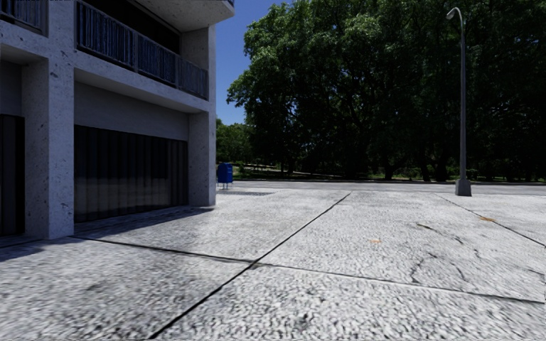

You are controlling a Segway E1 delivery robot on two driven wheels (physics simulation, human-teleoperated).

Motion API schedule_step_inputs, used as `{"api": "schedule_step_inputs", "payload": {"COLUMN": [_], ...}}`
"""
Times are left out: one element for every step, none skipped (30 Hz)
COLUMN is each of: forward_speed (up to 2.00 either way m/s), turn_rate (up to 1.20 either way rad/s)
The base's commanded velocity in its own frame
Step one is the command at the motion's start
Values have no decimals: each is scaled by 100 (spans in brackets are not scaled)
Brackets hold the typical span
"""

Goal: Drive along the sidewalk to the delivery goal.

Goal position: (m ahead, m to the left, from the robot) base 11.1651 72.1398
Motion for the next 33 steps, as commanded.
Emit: {"api": "schedule_step_inputs", "payload": {"forward_speed": [200, 200, 200, 200, 200, 200, 200, 200, 200, 200, 200, 200, 200, 200, 200, 200, 200, 200, 200, 200, 200, 200, 200, 200, 200, 200, 200, 200, 200, 200, 200, 200, 200], "turn_rate": [0, 0, 0, 0, 0, 0, 0, 0, 0, 0, 0, 0, 0, 0, 0, 0, 0, 0, 0, 0, 0, 0, 0, 0, 0, 0, 0, 0, 0, 0, 0, 0, 0]}}
